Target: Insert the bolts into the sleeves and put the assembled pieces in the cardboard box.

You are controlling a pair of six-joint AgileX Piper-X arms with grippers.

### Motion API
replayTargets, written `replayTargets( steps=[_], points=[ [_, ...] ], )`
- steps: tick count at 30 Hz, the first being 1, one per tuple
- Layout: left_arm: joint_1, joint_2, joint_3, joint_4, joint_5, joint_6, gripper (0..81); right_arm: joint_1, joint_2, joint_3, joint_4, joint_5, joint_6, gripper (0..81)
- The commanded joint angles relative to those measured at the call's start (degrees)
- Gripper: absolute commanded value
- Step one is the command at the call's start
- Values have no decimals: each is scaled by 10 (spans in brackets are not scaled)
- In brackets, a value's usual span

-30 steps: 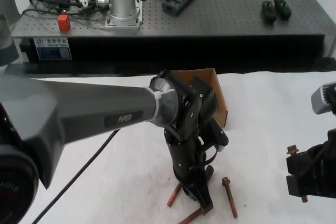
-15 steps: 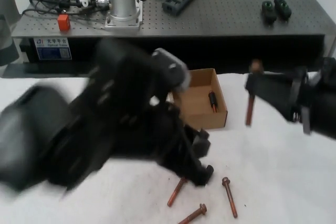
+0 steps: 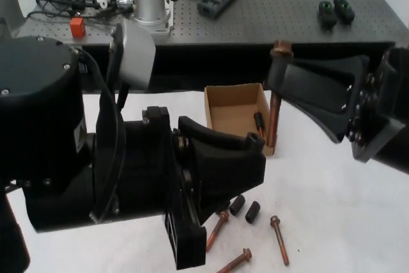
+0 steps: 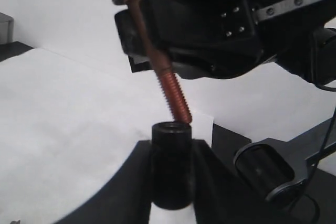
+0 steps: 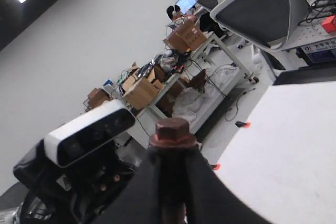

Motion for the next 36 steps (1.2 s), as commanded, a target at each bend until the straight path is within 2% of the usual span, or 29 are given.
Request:
replayTargets(
  steps=[1,9,18,32,36],
  points=[
    [-1,-4,-2,-6,9,-7,7,7,-5,0,-50,22,4,20],
    [-1,-4,-2,-6,34,-18,7,7,-2,0,-55,23,4,20],
    [-1,-4,-2,-6,53,-43,7,7,8,0,-40,-28,0,20],
    [-1,-4,-2,-39,42,-63,7,7,8,0,-2,-60,0,20],
    [-1,-4,-2,-65,9,-89,7,7,8,0,0,-60,0,20]
  ],
)
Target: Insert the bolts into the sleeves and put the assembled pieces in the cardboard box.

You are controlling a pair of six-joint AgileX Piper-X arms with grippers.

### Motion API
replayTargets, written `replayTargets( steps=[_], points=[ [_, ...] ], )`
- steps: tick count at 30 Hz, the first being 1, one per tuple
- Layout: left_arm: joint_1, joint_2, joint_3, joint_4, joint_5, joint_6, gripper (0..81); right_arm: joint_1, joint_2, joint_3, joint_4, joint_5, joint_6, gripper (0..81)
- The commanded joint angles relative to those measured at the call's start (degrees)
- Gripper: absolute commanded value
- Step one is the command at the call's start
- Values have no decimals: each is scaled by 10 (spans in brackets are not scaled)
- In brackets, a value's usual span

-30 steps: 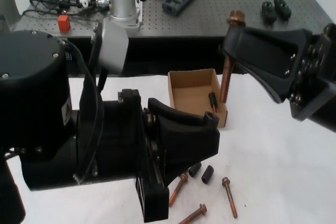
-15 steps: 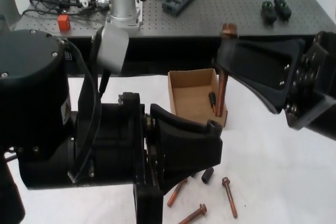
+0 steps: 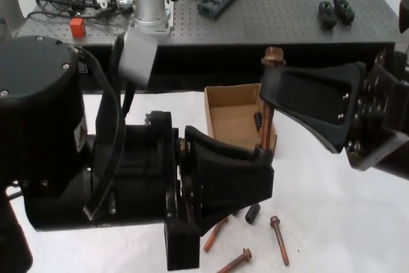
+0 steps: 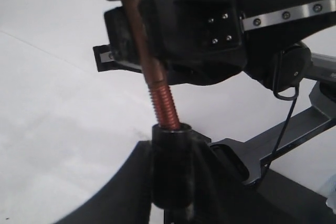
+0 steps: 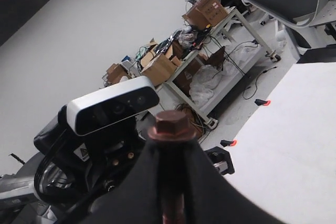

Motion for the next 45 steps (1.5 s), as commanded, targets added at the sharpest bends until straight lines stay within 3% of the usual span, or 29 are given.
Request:
replayTargets(
  steps=[1,8,10,14,15,21,29,36,45],
  points=[
    [-1,-6,-6,-37,-31,-16,7,1,1,0,7,-9,-2,20],
    [-1,-6,-6,-37,-43,-15,7,1,1,0,13,-55,-33,1],
    [-1,-6,-6,-37,-43,-13,7,1,1,0,13,-52,-41,96],
    [-1,-6,-6,-37,-44,7,7,1,-1,-2,15,-49,-41,395],
    [-1,-6,-6,-37,-49,7,7,-2,-2,-2,15,-40,-39,405],
    [13,43,-17,-35,-146,-20,7,-74,-48,-2,25,-12,-72,312],
    [75,322,-210,27,-210,-45,7,-190,-127,-2,220,26,-69,292],
    [105,582,-499,191,-227,-1,7,-214,-158,-2,329,40,73,28],
    [115,786,-753,360,-266,33,7,-214,-158,-2,338,21,281,20]
  ],
)
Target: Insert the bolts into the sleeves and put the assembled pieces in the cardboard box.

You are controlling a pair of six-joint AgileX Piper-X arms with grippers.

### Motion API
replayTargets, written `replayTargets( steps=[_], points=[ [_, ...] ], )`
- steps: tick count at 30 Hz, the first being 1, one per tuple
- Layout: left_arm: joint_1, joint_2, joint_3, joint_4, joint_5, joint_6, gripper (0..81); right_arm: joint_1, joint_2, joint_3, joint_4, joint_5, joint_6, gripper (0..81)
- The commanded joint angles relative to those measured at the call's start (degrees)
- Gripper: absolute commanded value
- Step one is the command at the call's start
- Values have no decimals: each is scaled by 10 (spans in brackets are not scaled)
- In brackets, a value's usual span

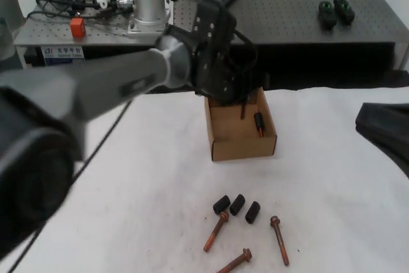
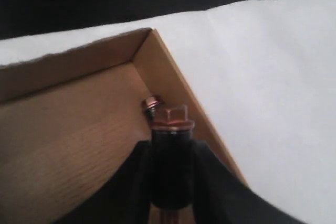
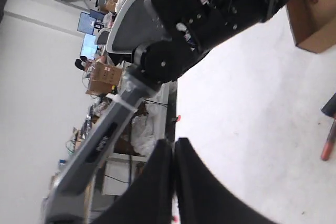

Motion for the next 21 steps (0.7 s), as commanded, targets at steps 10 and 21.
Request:
replayTargets(
  steps=[10,21],
  points=[
    [0,92,-118,60,-6,7,7,-4,-3,0,12,-24,115,20],
    [0,94,-118,36,42,-29,266,-4,-3,0,-8,-33,144,20]
  ],
)
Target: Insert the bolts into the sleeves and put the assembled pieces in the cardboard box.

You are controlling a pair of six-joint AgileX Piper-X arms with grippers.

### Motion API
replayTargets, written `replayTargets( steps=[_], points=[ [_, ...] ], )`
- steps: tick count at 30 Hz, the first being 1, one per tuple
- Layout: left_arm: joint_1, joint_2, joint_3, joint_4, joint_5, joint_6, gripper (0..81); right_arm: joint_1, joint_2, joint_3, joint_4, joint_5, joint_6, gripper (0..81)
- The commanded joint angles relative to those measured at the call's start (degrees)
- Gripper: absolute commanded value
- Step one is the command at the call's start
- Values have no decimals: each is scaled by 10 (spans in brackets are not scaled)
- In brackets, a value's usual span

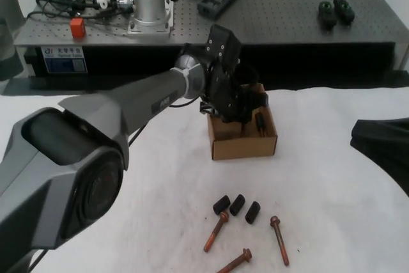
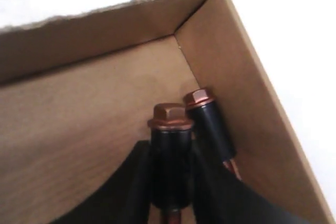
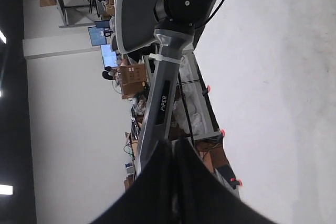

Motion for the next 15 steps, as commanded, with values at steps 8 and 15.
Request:
replayTargets(
  steps=[8,15],
  points=[
    [9,-45,-6,6,113,-55,320,-3,4,0,-28,21,-202,20],
    [20,-219,44,99,-34,84,209,-1,121,0,-24,22,-450,20]
  ],
)
